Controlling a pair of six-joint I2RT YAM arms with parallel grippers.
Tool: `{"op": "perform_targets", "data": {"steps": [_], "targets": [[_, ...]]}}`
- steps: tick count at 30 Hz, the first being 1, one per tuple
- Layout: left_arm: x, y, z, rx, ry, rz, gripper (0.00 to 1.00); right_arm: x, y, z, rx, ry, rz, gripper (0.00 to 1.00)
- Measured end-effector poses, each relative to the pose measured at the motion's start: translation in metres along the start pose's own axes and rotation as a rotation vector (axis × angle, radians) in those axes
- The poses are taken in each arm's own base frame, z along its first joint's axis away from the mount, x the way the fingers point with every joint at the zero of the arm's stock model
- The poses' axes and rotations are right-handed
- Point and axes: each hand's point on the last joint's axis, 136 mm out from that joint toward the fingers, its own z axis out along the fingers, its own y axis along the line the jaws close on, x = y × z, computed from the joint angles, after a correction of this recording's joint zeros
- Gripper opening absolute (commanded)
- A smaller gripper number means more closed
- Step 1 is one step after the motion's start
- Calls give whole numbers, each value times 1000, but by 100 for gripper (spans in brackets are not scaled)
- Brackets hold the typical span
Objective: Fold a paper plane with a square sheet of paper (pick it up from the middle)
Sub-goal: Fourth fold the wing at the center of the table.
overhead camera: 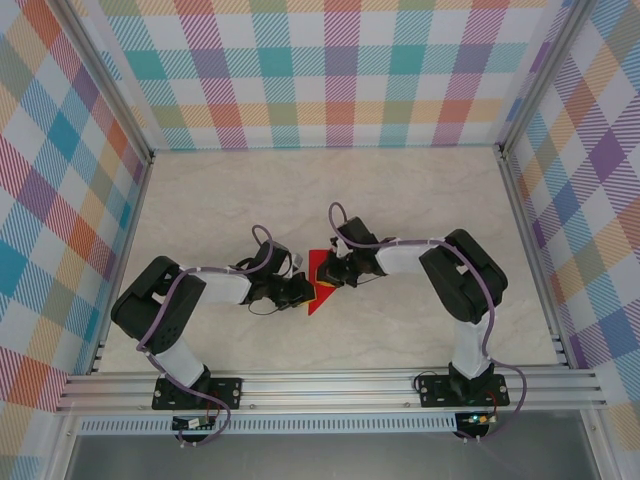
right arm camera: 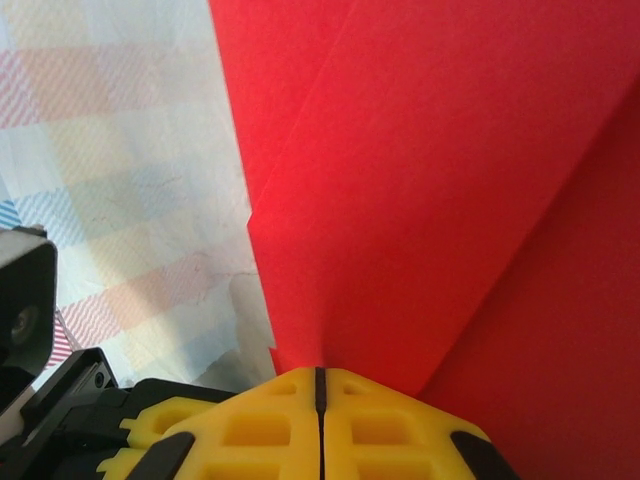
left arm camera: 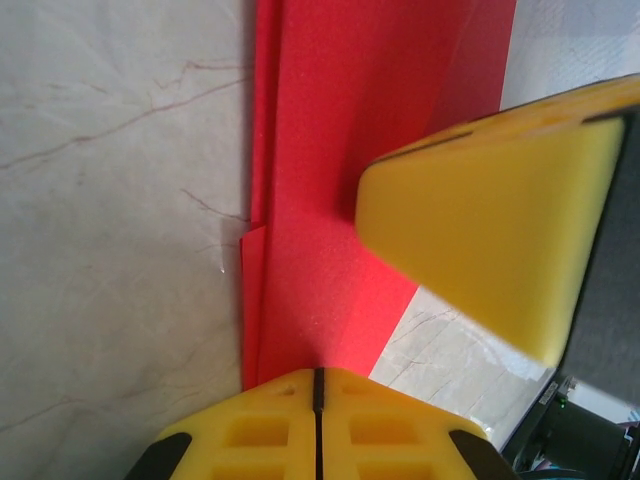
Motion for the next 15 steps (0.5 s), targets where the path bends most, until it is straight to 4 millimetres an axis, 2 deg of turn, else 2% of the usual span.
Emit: {"op": "perform_targets", "data": {"steps": [15], "targets": [[-4,5,-5,-43,-34,33,3,-1,-3,6,-16,-20,24,5]]}}
